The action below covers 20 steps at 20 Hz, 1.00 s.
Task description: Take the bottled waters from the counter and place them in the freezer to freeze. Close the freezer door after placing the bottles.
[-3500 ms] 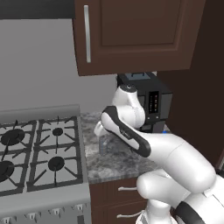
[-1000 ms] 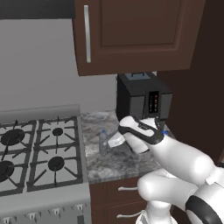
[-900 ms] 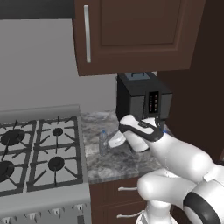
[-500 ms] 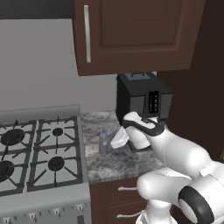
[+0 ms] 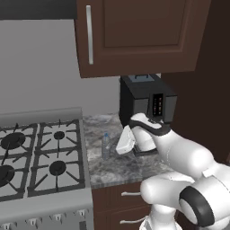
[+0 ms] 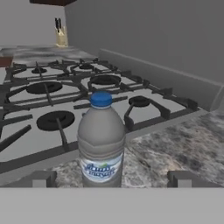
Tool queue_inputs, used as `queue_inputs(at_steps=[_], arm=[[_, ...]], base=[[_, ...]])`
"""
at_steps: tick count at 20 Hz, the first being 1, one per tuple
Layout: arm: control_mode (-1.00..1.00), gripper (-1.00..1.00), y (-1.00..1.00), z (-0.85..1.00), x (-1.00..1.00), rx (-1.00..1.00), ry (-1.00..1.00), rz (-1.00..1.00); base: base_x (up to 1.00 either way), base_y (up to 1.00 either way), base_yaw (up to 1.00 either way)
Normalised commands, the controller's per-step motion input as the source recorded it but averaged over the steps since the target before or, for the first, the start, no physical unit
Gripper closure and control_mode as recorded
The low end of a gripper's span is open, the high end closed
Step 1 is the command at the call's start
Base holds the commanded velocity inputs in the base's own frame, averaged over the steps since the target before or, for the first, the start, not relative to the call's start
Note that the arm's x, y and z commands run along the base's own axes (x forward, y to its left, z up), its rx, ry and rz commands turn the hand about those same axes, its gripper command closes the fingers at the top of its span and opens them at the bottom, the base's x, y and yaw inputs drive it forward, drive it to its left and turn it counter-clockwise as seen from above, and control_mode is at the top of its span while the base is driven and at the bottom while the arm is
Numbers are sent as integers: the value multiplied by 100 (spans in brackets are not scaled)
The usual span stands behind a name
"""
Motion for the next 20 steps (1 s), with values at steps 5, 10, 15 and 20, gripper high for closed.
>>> queue_inputs(at_steps=[5, 10, 15, 20], arm=[[-100, -100, 0, -4, 2, 0, -6, 6], [-100, -100, 9, -12, 3, 0, -3, 4], [-100, -100, 3, -12, 0, 0, 0, 1], [-100, -100, 10, -2, 0, 0, 0, 0]], base=[[0, 0, 0], [0, 0, 0], [0, 0, 0], [0, 0, 0]])
